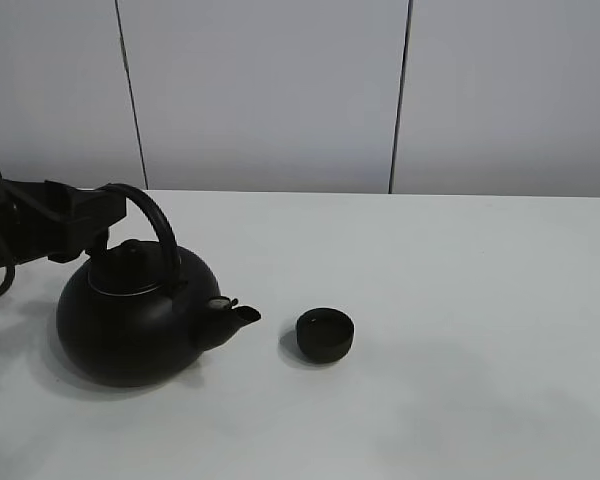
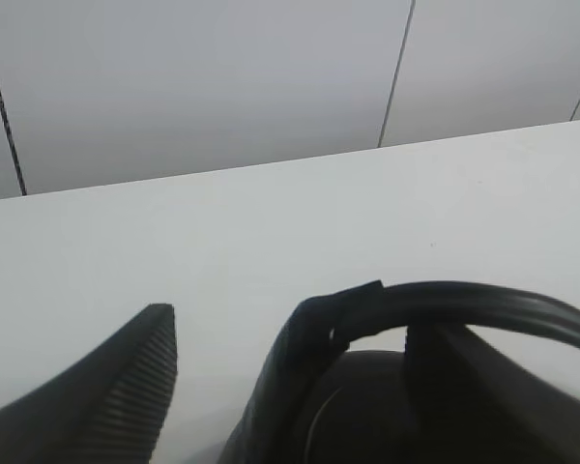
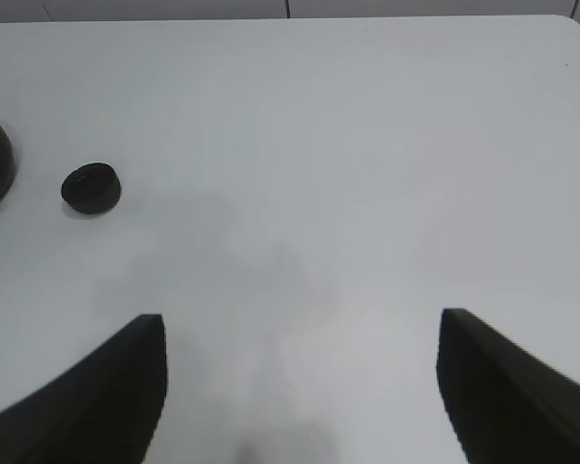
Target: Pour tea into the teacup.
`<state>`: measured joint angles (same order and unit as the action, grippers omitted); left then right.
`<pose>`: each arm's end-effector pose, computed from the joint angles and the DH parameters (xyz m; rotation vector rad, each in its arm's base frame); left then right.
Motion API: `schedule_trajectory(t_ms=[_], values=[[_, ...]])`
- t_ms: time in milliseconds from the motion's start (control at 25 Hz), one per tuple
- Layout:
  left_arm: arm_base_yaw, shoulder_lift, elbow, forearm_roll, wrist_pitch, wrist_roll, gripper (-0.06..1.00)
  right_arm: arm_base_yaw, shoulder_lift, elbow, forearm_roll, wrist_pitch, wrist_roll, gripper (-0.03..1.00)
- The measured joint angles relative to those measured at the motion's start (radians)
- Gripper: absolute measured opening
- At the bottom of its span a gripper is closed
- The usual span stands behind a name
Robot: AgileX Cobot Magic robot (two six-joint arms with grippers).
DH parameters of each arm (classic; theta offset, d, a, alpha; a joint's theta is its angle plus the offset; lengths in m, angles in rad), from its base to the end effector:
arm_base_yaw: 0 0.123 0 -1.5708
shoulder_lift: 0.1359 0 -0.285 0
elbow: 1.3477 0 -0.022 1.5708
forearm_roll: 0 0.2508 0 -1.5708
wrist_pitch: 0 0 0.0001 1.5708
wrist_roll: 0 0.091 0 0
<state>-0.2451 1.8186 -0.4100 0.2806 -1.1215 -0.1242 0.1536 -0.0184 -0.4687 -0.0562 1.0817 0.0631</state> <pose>0.2622 -0.0890 0.1307 0.3998 1.7522 -0.4005 -0.0043 -0.0052 0.2669 -0.0911 2.0755 0.0648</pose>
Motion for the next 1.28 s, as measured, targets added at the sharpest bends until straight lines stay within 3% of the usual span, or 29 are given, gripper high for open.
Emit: schedule_trajectory(t_ms=[480, 920, 1280], values=[[0.000, -0.002, 0.041, 0.011, -0.016, -0.019, 0.50, 0.000, 0.000, 0.000, 0.000, 0.000, 0.000, 0.54], [0.000, -0.041, 0.081, -0.084, -0.016, -0.022, 0.48, 0.000, 0.000, 0.000, 0.000, 0.000, 0.000, 0.54], [0.050, -0.075, 0.119, -0.100, -0.025, -0.069, 0.48, 0.000, 0.000, 0.000, 0.000, 0.000, 0.000, 0.54]])
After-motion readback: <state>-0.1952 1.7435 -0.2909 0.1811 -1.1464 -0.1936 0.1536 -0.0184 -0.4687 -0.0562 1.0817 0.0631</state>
